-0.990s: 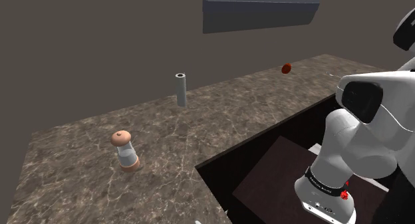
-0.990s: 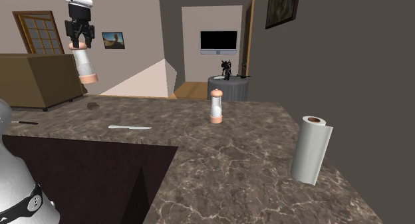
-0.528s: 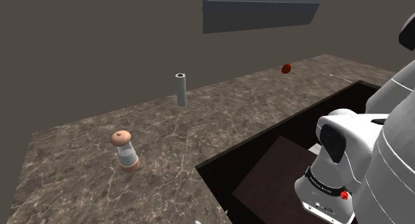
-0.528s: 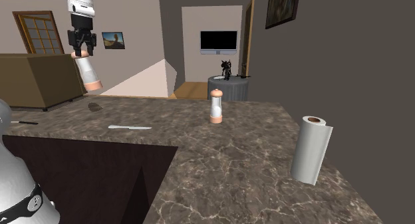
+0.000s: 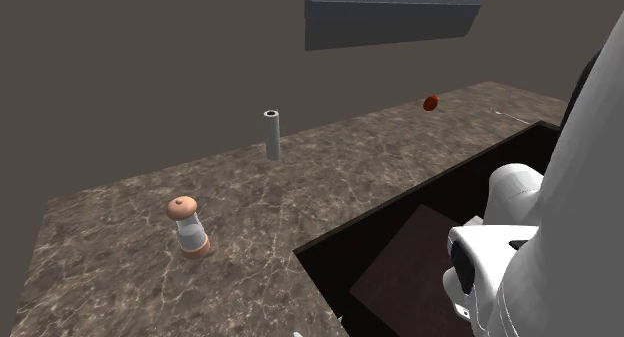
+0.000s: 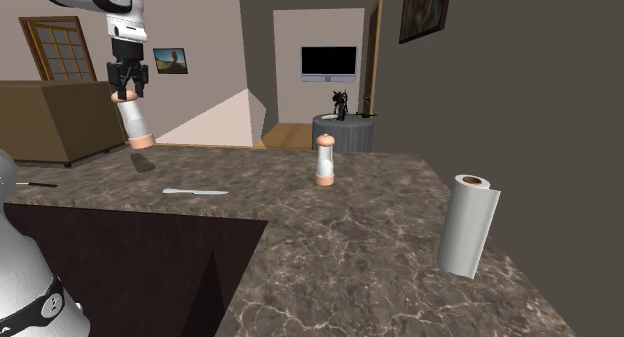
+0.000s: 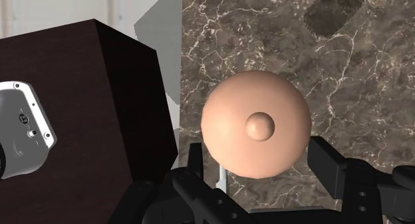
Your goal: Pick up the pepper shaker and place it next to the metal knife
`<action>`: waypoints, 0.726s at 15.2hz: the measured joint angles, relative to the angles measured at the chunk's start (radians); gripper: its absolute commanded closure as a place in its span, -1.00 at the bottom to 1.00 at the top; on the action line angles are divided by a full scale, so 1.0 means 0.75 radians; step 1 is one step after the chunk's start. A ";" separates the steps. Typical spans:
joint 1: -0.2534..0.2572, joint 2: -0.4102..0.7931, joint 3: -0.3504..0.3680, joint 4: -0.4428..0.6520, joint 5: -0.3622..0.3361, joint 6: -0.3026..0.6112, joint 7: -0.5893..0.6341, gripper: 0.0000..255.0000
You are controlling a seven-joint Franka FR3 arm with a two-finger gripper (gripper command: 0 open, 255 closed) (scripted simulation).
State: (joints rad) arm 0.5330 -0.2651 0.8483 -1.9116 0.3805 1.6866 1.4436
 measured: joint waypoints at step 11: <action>0.007 0.014 0.036 -0.181 0.012 0.192 -0.031 1.00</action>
State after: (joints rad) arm 0.5379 -0.2543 0.8755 -2.0473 0.3895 1.8303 1.4207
